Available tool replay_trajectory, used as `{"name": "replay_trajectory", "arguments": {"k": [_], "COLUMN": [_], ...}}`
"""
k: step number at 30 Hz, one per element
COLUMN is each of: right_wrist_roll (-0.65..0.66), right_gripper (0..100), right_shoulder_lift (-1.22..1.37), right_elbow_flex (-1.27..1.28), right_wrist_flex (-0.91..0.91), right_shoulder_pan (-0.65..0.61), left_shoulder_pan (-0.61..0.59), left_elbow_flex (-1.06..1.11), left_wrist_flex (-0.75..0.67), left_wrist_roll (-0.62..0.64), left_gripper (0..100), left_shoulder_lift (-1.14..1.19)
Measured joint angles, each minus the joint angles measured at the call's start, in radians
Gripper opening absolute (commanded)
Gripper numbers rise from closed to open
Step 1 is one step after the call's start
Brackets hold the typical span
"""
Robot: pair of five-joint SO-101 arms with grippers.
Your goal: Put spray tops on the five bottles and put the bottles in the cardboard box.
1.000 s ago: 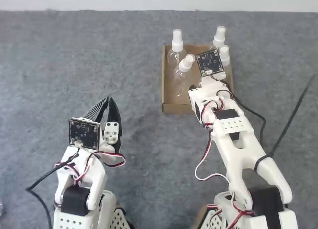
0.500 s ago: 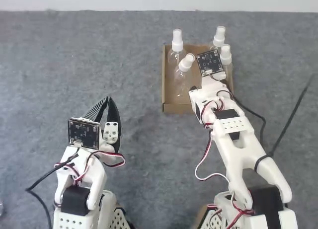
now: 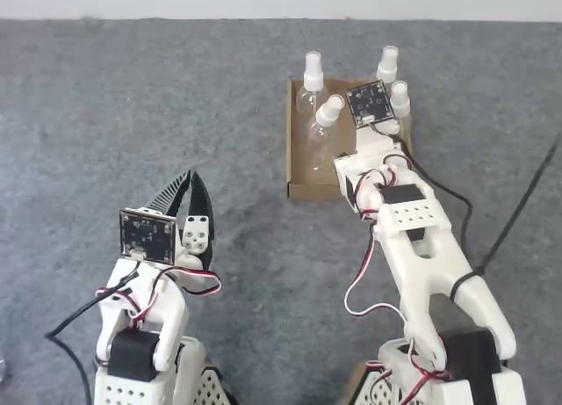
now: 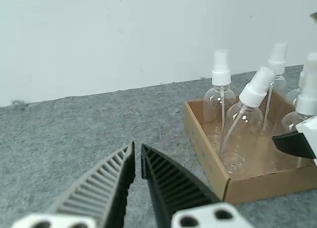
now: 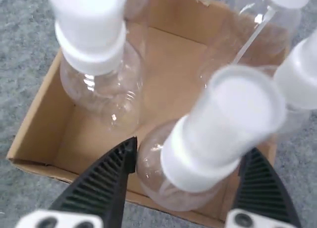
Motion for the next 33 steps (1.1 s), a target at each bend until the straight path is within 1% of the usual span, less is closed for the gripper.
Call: {"name": "replay_trajectory", "arguments": {"k": [4, 14, 26, 33], "right_wrist_roll": [0.0, 0.0, 0.0, 0.0], "right_gripper": [27.1, 27.1, 27.0, 27.0], "right_shoulder_lift": [-0.025, -0.307, -0.62, -0.864], "right_elbow_flex": [0.0, 0.0, 0.006, 0.206], "right_wrist_flex": [0.018, 0.212, 0.516, 0.631], "right_shoulder_pan": [0.0, 0.0, 0.0, 0.0], "left_shoulder_pan": [0.0, 0.0, 0.0, 0.0], "left_elbow_flex": [0.0, 0.0, 0.0, 0.0], "left_wrist_flex": [0.0, 0.0, 0.0, 0.0], "left_wrist_roll": [0.0, 0.0, 0.0, 0.0], "left_gripper": [1, 1, 1, 1], "left_shoulder_lift": [0.0, 0.0, 0.0, 0.0]}}
